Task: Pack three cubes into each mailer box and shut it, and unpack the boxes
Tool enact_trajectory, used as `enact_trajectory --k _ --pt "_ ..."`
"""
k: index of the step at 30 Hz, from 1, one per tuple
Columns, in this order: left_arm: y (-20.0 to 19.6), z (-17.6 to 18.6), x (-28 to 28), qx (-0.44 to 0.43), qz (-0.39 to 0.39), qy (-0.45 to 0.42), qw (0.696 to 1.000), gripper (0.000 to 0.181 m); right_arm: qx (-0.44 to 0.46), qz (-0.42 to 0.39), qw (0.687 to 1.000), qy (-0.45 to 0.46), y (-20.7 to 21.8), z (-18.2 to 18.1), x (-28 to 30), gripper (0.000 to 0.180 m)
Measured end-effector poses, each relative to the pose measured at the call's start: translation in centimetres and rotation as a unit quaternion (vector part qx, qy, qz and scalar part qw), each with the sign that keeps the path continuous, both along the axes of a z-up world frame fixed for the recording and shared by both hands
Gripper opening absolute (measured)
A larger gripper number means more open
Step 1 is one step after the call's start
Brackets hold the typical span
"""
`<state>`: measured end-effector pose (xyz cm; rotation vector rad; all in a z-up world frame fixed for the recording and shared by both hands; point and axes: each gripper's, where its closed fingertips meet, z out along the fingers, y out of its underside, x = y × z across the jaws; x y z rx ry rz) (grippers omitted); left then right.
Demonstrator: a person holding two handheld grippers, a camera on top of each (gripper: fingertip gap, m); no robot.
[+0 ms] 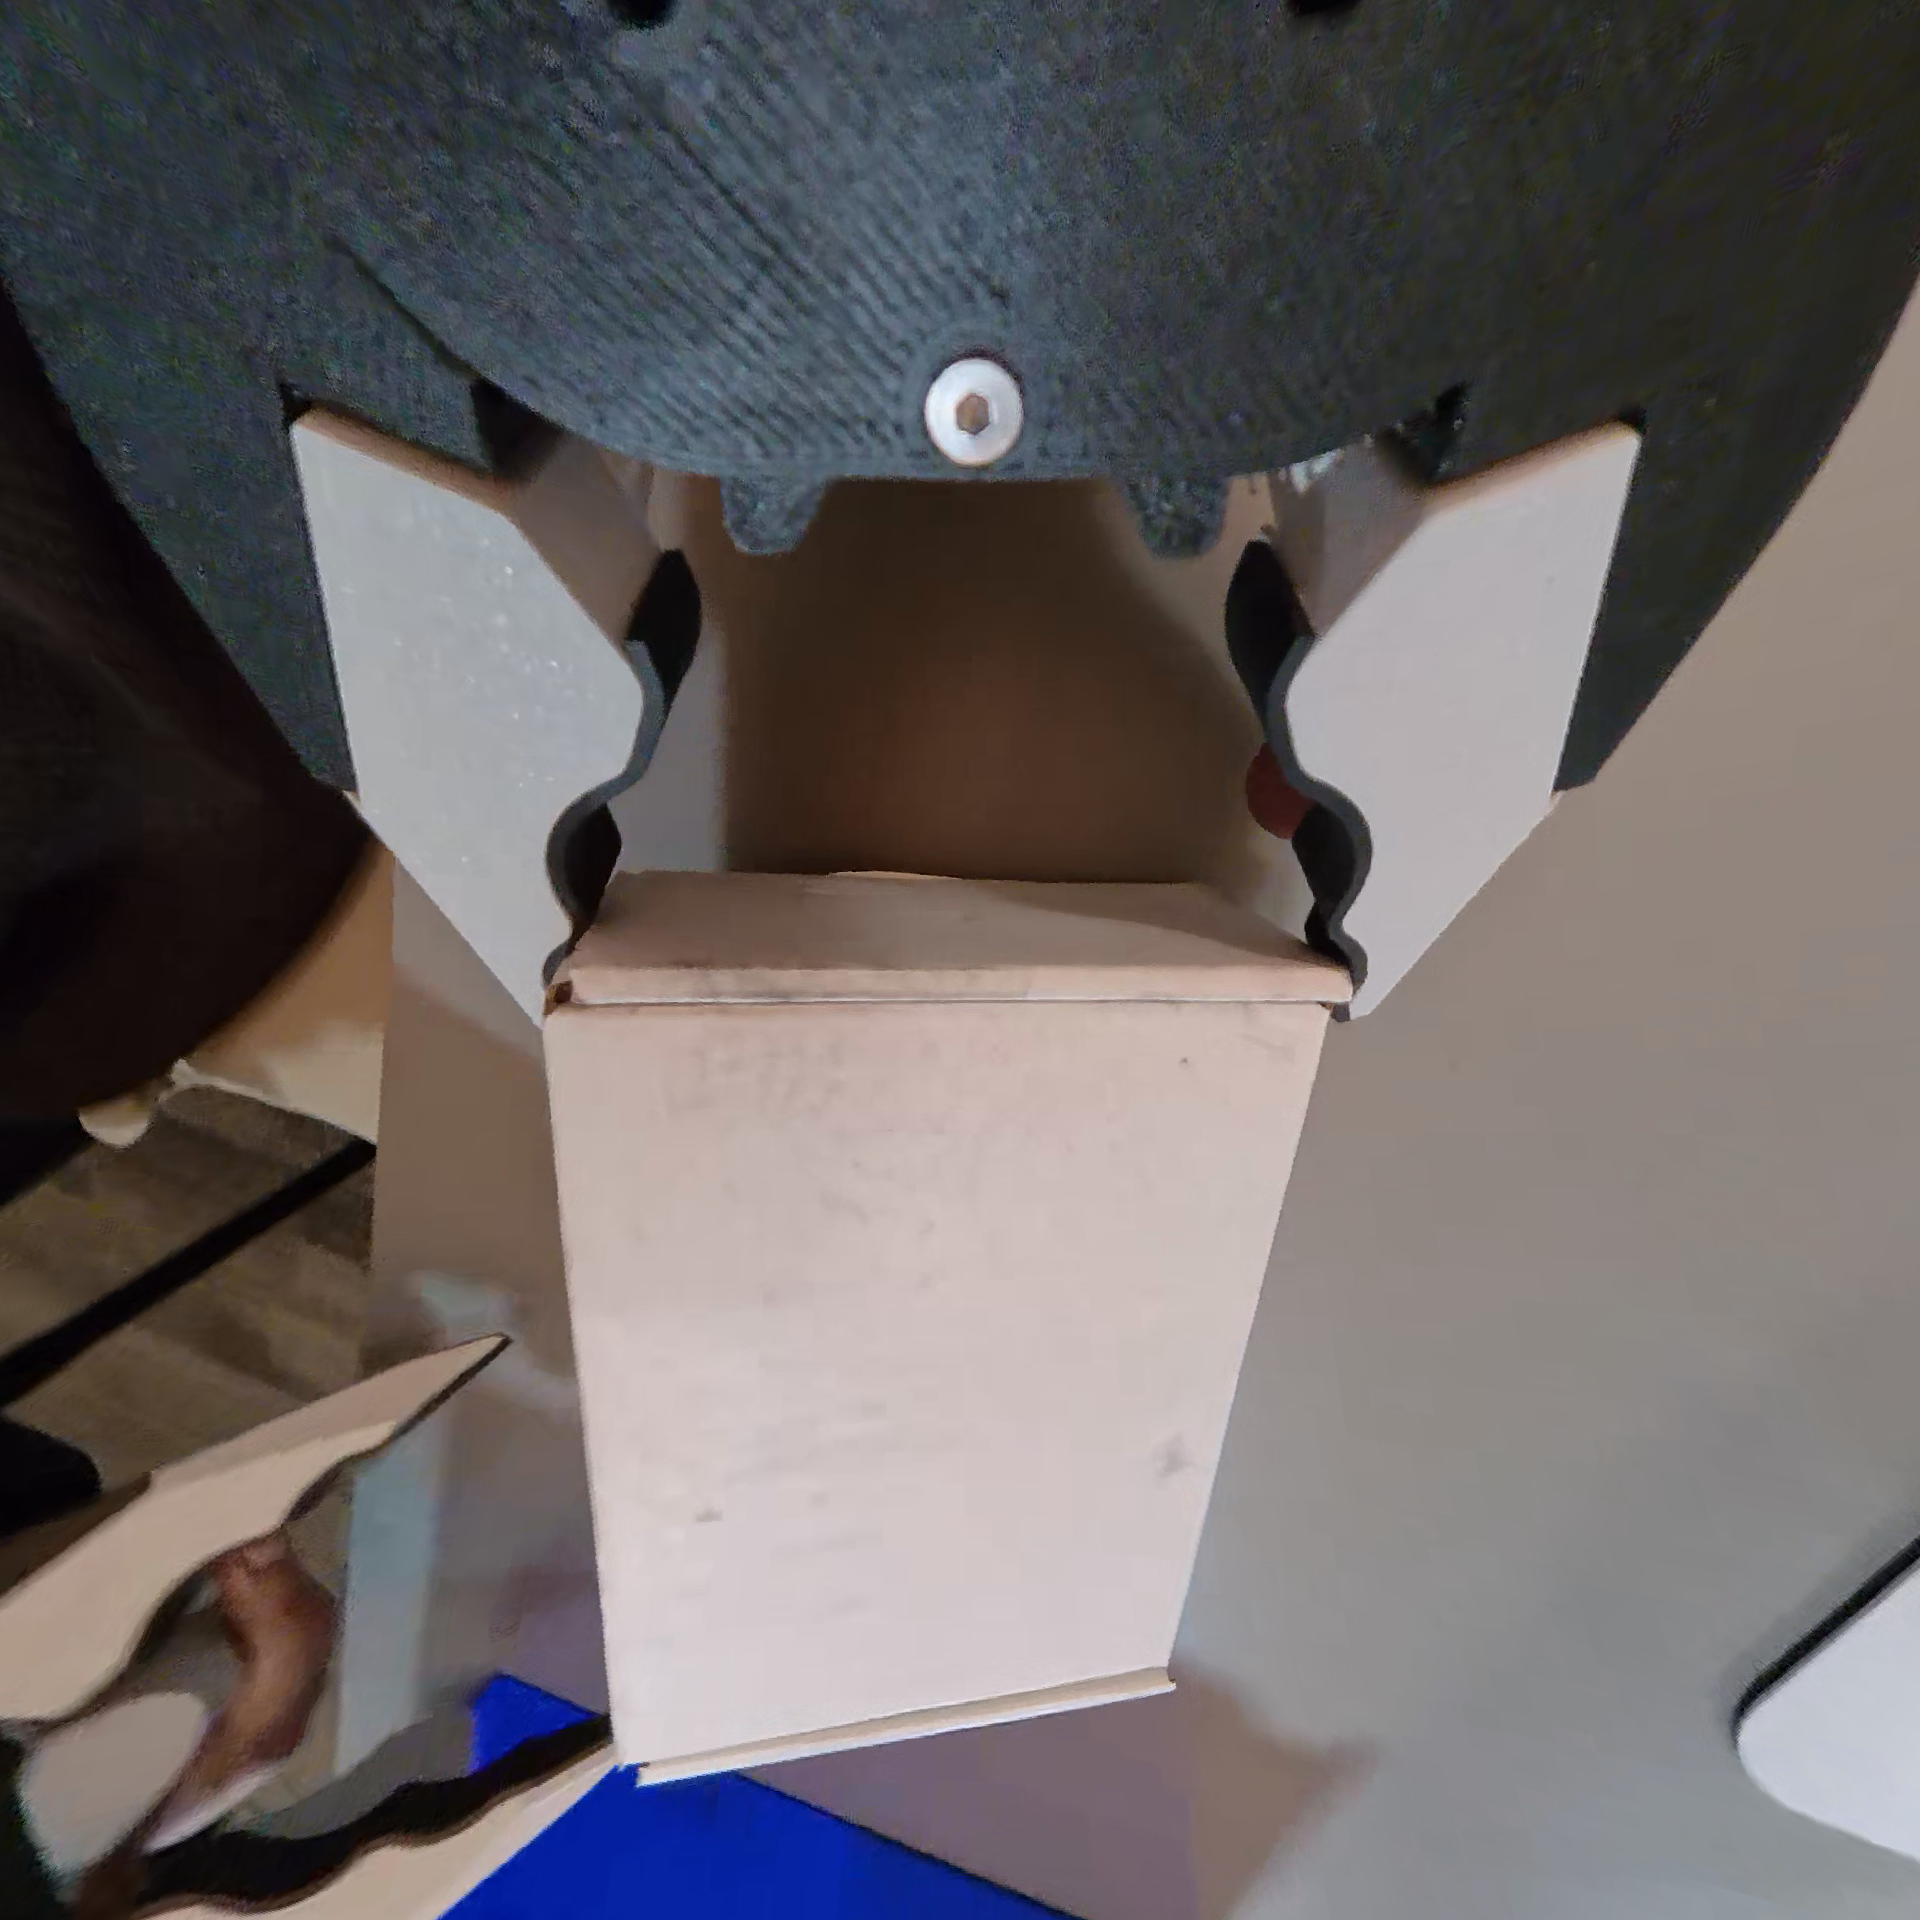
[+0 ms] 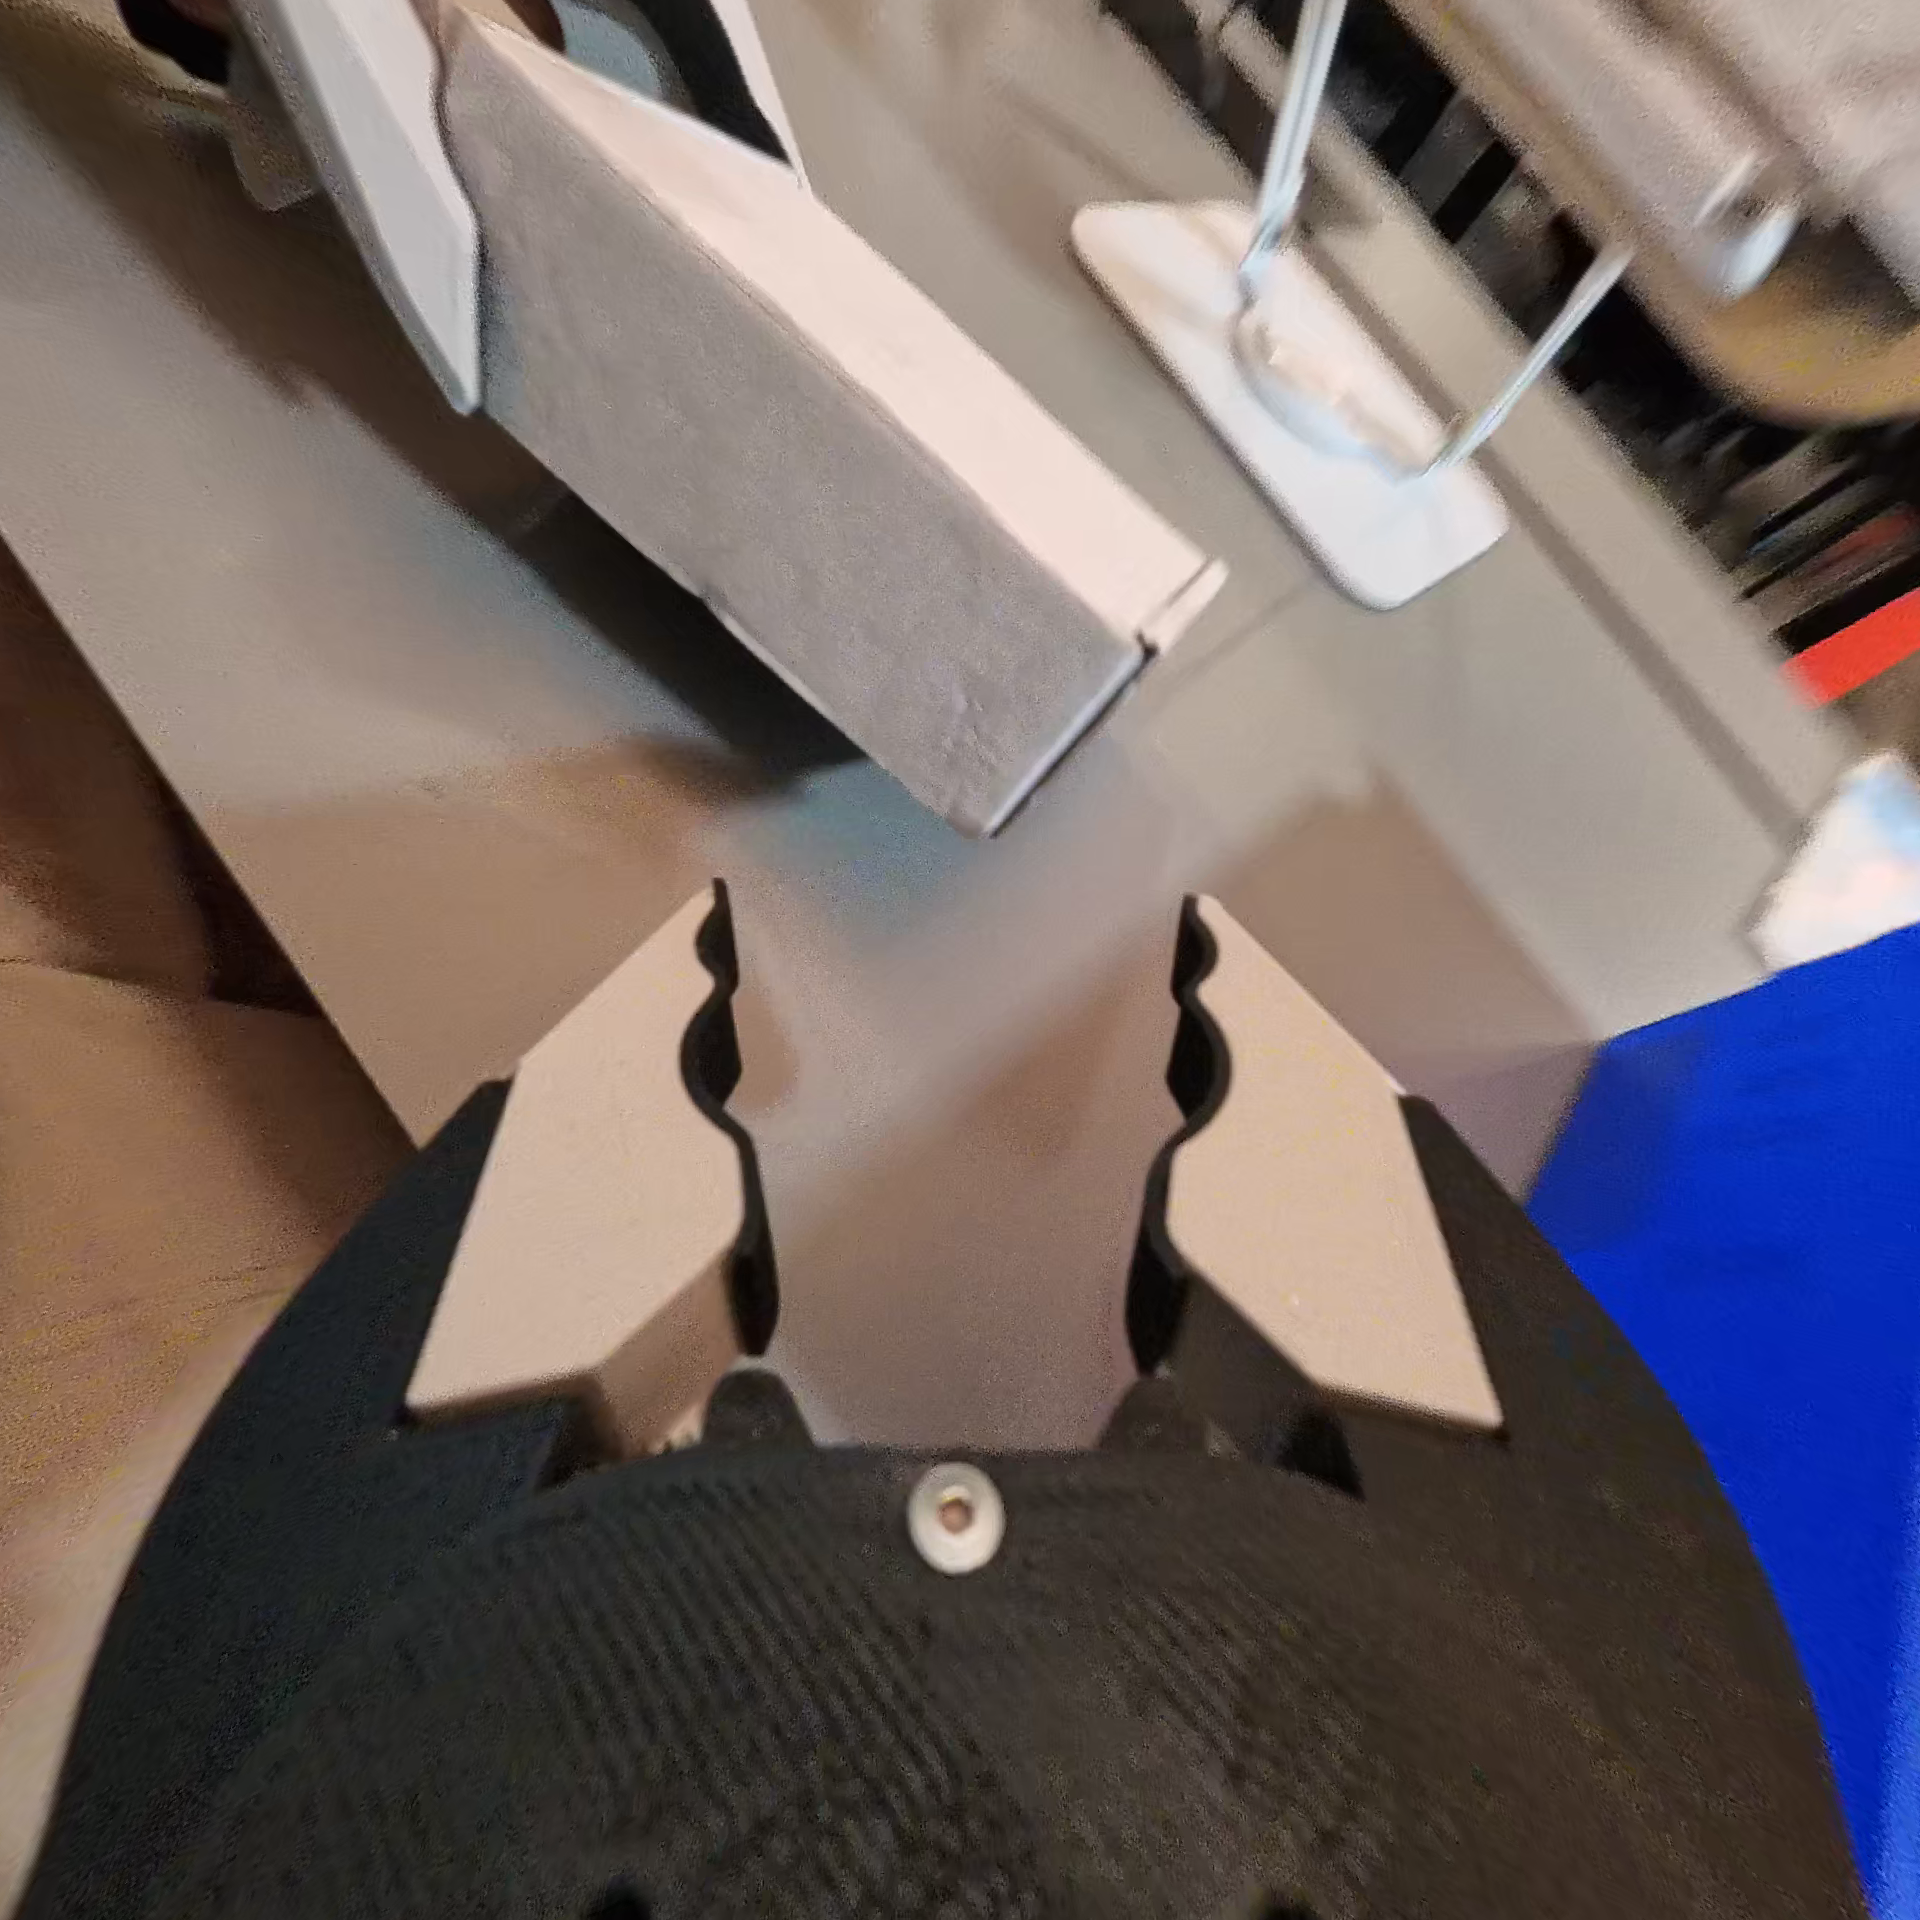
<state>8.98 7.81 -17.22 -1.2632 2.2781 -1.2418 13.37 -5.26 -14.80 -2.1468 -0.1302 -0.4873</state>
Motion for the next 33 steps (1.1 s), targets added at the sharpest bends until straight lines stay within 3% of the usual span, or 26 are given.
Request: enact_trajectory --k 3,6,10,16,23,26,29,33 --pt "-0.3 0.0 0.4 0.002 0.039 0.01 0.999 0.134 -0.017 0.01 0.991 -0.133 0.6 1.1 -0.9 0.076" --pt "-1.1 0.1 0.5 0.0 0.061 0.019 0.998 0.134 -0.062 0.023 0.962 -0.266 1.3 0.9 -1.8 0.067" --pt "-3.0 0.1 0.1 0.019 0.057 0.013 0.998 0.134 -0.084 0.049 0.925 -0.367 2.1 1.0 -3.3 0.058" --pt "-5.7 0.6 -0.8 0.039 0.041 0.003 0.998 0.133 -0.093 0.058 0.914 -0.39 1.9 1.1 -3.6 0.058" --pt "-6.0 0.6 -1.2 0.04 0.044 0.004 0.998 0.133 -0.103 0.071 0.905 -0.406 1.9 1.0 -3.9 0.056" --pt "-6.1 0.7 -1.3 0.025 0.056 0.012 0.998 0.133 -0.121 0.07 0.89 -0.434 1.9 0.7 -3.6 0.067" --pt "-6.0 0.6 -1.4 0.024 0.053 0.014 0.998 0.133 -0.112 0.066 0.884 -0.448 2.0 1.2 -3.7 0.056" --pt "-6.2 0.9 -1.7 0.01 0.05 0.017 0.999 0.133 -0.102 0.067 0.887 -0.445 2.0 1.5 -4.0 0.057"
